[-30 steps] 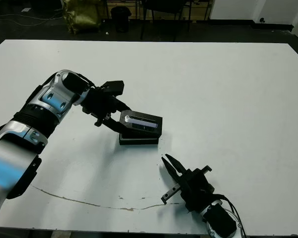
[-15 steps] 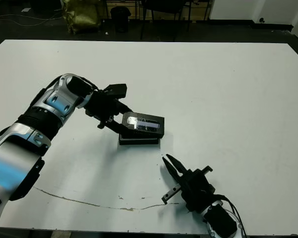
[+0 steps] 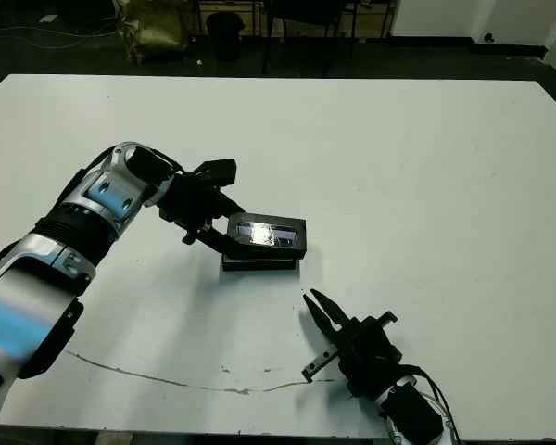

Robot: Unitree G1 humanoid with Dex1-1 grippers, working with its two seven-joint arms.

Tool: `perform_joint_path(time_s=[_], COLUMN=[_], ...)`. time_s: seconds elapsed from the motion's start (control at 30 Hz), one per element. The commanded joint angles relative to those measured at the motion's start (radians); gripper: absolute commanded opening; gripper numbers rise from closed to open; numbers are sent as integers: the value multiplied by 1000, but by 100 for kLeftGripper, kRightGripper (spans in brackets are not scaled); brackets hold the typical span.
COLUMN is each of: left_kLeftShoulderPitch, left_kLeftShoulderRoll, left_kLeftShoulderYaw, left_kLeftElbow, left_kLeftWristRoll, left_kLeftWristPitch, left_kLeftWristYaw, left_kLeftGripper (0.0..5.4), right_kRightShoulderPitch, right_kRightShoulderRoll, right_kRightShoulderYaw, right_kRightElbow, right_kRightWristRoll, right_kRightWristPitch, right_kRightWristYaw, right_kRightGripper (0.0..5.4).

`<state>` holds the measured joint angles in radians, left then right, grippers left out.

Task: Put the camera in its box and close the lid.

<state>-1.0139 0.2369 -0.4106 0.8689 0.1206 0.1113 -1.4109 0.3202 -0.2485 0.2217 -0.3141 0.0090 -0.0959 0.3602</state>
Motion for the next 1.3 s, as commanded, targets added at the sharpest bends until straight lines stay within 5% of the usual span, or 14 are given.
perform_joint_path(time_s=[0.03,0.47,1.3], left_kLeftShoulderPitch=[18,10,21], left_kLeftShoulderRoll=[-2,-6,26], left_kLeftShoulderYaw=[20,53,-30], left_kLeftElbow=[-1,-52,-121], left_kLeftWristRoll=[-22,-79,-27], left_kLeftWristPitch=[37,238,232], left_kLeftWristYaw=[-16,-9,-1], left_kLeftGripper=[241,241,241], right_kRightShoulderPitch=[8,6,6], right_kRightShoulderRoll=[-7,-13,-9], right_kRightShoulderYaw=[-2,0,-1], right_kRightElbow=[12,11,10], right_kRightWristRoll=[-2,0,0], right_kRightWristPitch=[16,22,25], right_kRightWristYaw=[1,5,1], right_kRightGripper=[0,0,0])
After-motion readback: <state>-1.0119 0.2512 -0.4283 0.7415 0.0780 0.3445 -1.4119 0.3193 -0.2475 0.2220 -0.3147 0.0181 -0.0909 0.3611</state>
